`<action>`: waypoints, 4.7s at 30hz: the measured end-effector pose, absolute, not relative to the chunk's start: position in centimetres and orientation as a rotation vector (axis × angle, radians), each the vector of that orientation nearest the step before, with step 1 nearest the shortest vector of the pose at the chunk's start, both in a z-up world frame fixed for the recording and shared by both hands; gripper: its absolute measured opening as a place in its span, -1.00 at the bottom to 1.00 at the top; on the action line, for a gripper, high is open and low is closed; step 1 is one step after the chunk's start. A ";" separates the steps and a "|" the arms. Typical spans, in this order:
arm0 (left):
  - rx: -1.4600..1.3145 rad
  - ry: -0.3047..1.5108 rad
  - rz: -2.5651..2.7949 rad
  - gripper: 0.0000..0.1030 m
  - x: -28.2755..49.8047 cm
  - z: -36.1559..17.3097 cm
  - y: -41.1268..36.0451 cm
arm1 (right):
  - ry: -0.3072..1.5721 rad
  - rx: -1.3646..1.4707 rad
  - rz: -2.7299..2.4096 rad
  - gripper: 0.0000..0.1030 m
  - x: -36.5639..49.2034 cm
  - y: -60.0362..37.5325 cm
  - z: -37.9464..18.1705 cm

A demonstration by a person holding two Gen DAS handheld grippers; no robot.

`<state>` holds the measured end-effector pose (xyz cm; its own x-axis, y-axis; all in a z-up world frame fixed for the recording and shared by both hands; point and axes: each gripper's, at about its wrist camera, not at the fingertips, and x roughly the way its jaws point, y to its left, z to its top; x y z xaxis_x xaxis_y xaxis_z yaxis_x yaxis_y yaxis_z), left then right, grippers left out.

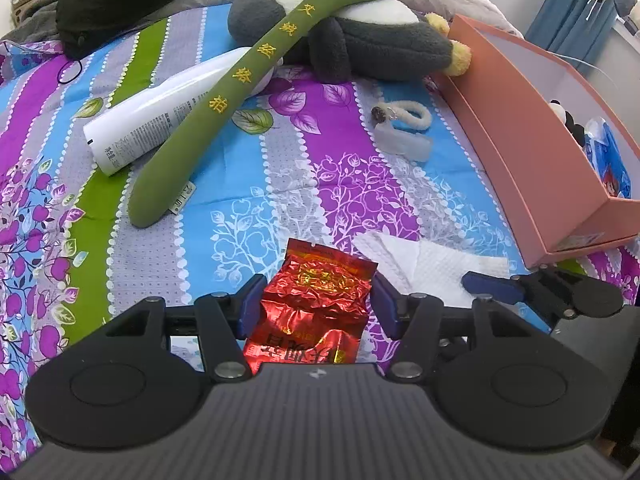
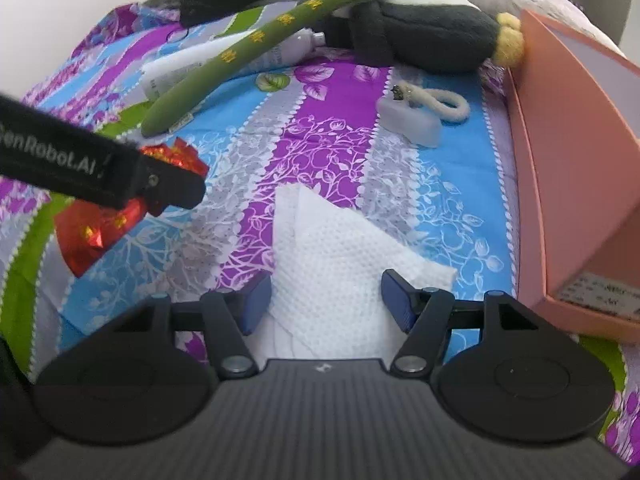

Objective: Organize soft objects
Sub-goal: 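Lift the red packet with the left gripper while the right gripper regrasps the tissue, then carry the red packet and white tissue with both grippers over the pink box, then open both grippers to drop the packet and tissue into the box, then move both grippers back toward the white rope ring and clear plastic cup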

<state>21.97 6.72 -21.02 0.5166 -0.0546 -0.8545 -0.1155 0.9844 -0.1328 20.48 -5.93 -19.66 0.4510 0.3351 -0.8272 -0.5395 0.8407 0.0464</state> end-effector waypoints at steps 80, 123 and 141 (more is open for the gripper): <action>-0.087 0.915 -0.308 0.50 37.4 -10.7 -12.4 | 0.859 0.100 0.107 0.08 28.7 -26.1 -9.8; -0.154 0.656 -0.164 0.51 13.2 -1.0 1.1 | 0.604 0.045 0.299 0.08 12.4 -16.5 0.4; -0.184 0.773 -0.085 0.51 10.4 -6.4 3.5 | 0.715 0.029 0.338 0.08 9.9 -13.3 -4.0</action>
<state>10.39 3.54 -6.36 0.7130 -0.1440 -0.6862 0.0093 0.9806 -0.1960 9.89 -13.34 -4.00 0.7035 0.3132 -0.6380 -0.2938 0.9455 0.1402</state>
